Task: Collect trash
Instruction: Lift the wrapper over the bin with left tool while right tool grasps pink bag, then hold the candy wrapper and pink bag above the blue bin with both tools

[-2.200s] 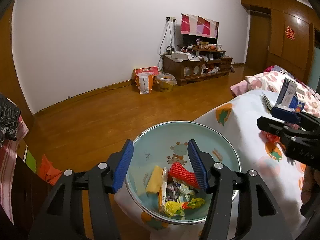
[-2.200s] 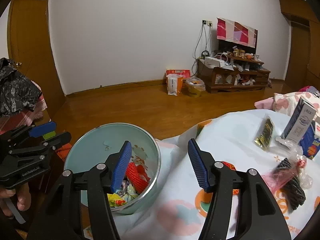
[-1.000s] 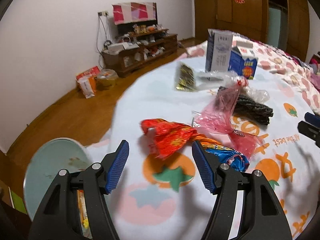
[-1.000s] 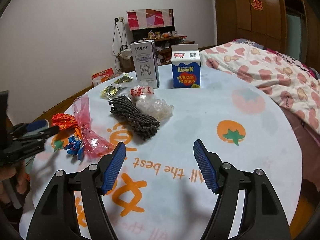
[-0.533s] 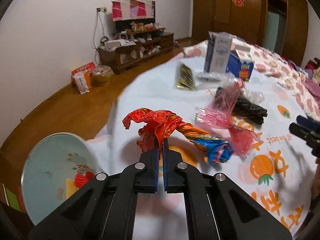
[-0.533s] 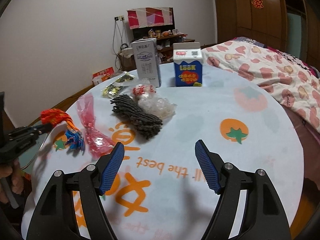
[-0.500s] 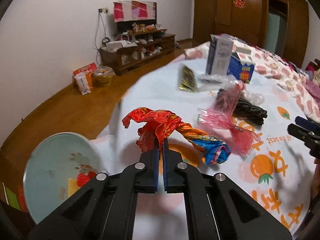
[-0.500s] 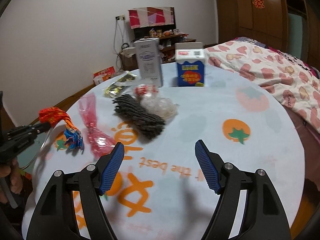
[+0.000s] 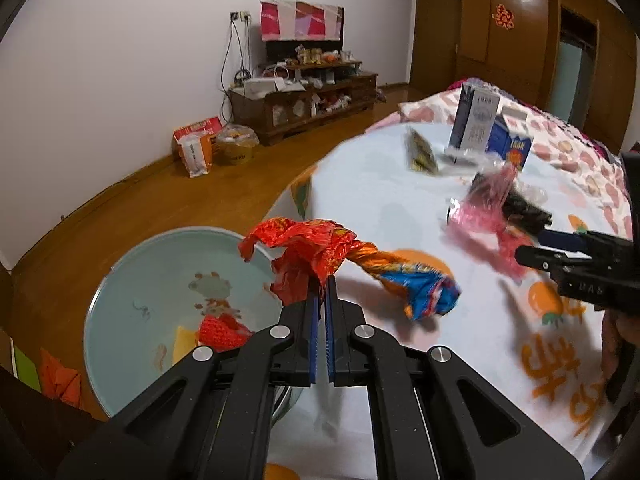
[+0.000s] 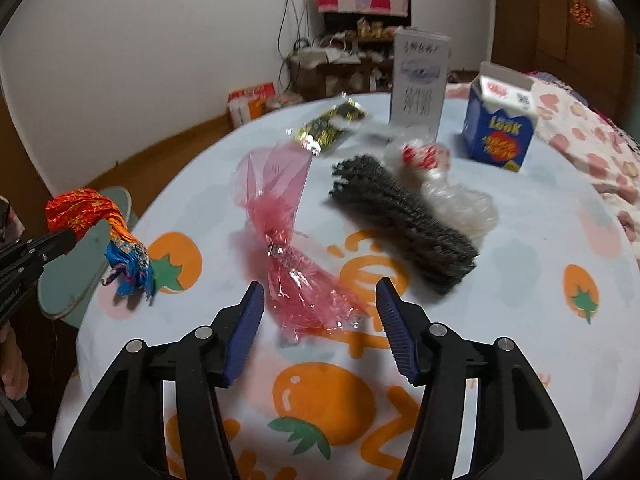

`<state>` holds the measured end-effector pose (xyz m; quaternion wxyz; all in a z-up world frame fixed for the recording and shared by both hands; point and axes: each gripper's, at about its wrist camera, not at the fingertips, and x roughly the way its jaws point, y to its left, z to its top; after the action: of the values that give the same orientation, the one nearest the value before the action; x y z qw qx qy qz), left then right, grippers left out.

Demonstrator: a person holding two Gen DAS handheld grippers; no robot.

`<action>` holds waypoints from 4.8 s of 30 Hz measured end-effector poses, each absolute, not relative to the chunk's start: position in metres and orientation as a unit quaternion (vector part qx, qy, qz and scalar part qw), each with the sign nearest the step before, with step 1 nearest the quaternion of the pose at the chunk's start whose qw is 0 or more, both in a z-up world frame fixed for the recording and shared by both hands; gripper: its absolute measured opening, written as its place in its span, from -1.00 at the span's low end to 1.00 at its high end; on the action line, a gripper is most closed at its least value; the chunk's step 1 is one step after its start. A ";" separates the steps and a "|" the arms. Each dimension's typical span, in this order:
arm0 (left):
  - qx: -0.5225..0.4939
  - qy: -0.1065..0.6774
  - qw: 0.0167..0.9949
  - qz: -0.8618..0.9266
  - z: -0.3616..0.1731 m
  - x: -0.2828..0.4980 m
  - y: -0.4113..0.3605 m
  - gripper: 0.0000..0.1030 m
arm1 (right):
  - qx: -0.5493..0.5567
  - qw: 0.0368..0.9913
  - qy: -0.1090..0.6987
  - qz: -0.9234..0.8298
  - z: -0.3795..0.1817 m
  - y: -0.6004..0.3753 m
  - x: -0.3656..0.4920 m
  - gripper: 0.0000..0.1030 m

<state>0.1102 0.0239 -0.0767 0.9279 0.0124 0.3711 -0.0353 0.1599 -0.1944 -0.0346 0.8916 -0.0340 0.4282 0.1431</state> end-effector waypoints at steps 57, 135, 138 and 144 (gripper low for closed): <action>-0.033 0.348 0.935 0.054 -0.059 0.080 0.113 -0.90 | -0.072 0.895 0.405 0.171 -0.019 -0.164 0.144 -0.48; -0.034 0.342 0.925 0.161 -0.058 0.064 0.157 -0.90 | -0.140 0.872 0.351 0.311 -0.007 0.012 0.145 -0.48; -0.033 0.341 0.925 0.163 -0.057 0.064 0.158 -0.90 | -0.142 0.871 0.351 0.313 -0.007 0.015 0.145 -0.48; -0.034 0.341 0.925 0.162 -0.056 0.064 0.158 -0.90 | -0.144 0.869 0.352 0.317 -0.007 0.020 0.142 -0.48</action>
<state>0.0642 0.1581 -0.0565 0.9252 -0.0339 0.3413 0.1621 0.1423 0.0196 -0.0067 0.8685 -0.1441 0.3523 0.3175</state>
